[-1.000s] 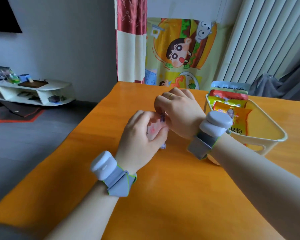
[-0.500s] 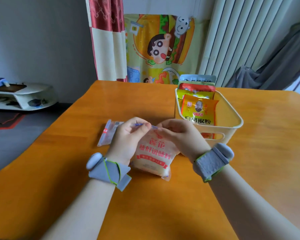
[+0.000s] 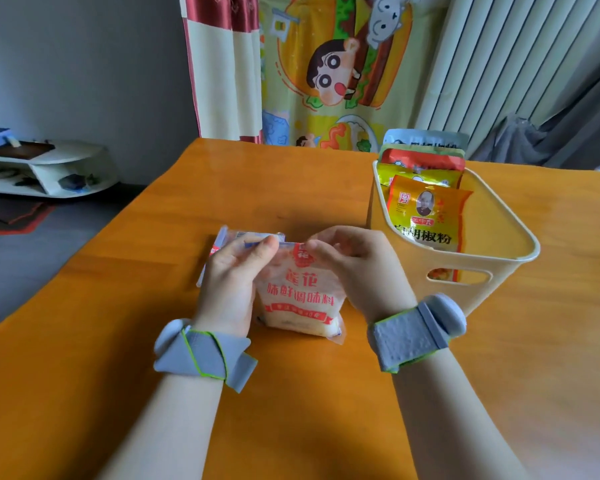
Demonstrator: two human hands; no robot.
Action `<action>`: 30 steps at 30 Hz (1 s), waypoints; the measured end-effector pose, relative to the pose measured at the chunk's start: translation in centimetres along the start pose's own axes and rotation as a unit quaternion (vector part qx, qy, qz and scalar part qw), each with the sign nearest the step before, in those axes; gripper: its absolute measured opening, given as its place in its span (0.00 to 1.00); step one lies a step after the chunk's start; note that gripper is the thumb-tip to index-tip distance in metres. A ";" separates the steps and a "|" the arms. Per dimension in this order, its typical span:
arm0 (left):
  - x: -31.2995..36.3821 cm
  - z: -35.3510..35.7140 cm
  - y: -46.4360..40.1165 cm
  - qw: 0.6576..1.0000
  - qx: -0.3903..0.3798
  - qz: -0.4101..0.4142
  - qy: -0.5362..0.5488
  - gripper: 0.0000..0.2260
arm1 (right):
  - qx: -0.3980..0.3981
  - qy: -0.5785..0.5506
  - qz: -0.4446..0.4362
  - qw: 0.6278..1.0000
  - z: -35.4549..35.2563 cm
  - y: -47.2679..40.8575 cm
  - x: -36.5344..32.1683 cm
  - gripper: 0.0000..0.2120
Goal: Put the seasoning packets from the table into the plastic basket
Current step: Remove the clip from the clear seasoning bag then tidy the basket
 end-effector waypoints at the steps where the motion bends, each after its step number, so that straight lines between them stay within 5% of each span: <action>1: 0.0 -0.1 0.1 1.000 0.000 -0.001 0.004 0.08 | 0.017 0.031 -0.028 0.999 0.1 0.0 0.0 0.06; 4: 0.2 -0.3 0.2 1.000 -0.006 0.005 -0.017 0.05 | 0.047 0.087 -0.081 0.992 0.0 -0.2 0.2 0.05; 10: 0.7 -0.2 0.3 0.996 -0.013 0.063 -0.057 0.02 | 0.013 -0.054 -0.049 0.997 -0.1 -0.4 1.1 0.10; 14: 0.9 -0.4 0.4 0.986 -0.012 0.096 -0.136 0.10 | -0.001 -0.153 -0.025 0.988 0.2 -0.3 1.5 0.09; 20: 1.0 -0.2 0.8 0.968 -0.088 0.113 -0.206 0.11 | 0.010 -0.144 0.016 0.989 0.6 0.1 1.9 0.14; 30: 1.0 -0.3 0.8 0.957 -0.114 0.106 -0.246 0.11 | -0.073 -0.337 0.106 0.933 1.1 0.5 2.7 0.16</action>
Point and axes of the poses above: each hand's wrist, its own y-axis away from the middle knuckle, its own z-axis out of the palm, x = y × z, the point moved 3 cm from there along -y, towards the middle knuckle, and after that the axes turned 12 degrees about -x, right-handed, at the moved point
